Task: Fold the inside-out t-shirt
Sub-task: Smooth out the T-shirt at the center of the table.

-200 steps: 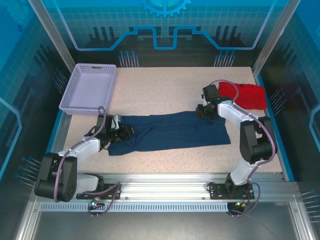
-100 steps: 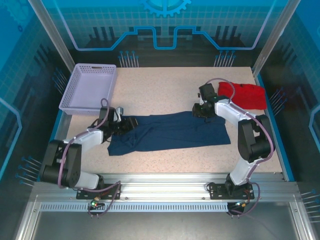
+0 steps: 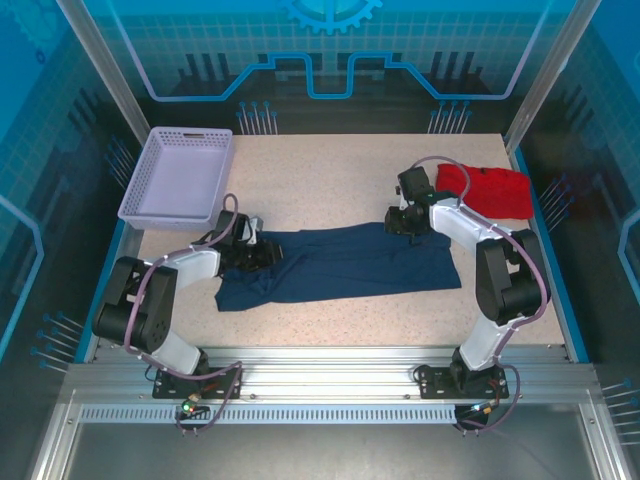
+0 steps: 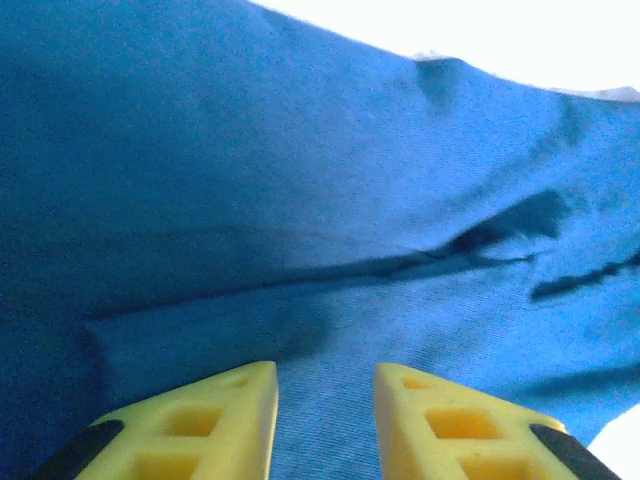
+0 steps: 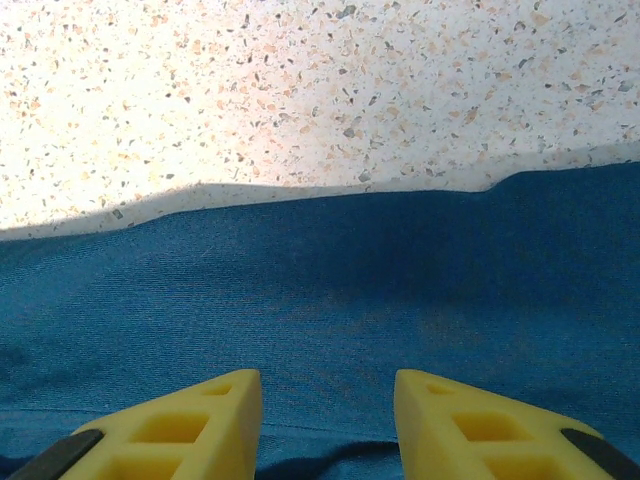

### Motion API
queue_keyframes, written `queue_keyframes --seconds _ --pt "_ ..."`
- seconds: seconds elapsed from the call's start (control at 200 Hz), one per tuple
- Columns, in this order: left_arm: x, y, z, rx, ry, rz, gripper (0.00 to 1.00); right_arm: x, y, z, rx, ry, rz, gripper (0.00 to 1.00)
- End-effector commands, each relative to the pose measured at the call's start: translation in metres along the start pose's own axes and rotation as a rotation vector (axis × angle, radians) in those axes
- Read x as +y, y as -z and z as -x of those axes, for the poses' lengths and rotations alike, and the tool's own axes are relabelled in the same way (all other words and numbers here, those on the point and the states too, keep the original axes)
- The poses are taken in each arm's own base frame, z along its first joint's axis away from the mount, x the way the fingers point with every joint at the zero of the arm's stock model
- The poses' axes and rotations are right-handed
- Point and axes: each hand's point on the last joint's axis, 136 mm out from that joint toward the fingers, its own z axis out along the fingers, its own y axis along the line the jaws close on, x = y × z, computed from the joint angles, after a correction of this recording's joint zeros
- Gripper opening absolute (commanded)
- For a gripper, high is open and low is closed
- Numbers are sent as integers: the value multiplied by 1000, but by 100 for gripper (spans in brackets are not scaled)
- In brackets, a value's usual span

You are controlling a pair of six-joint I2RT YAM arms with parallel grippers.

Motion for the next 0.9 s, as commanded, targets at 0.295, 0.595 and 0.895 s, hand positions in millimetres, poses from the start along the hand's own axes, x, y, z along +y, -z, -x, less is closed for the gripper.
queue_keyframes --seconds 0.295,0.595,0.895 --pt "-63 39 -21 -58 -141 -216 37 2 -1 -6 17 11 1 40" --pt "40 44 16 -183 38 226 59 3 -5 -10 27 11 5 40" --pt "31 13 12 -75 35 142 57 2 -4 -9 27 15 -2 41"
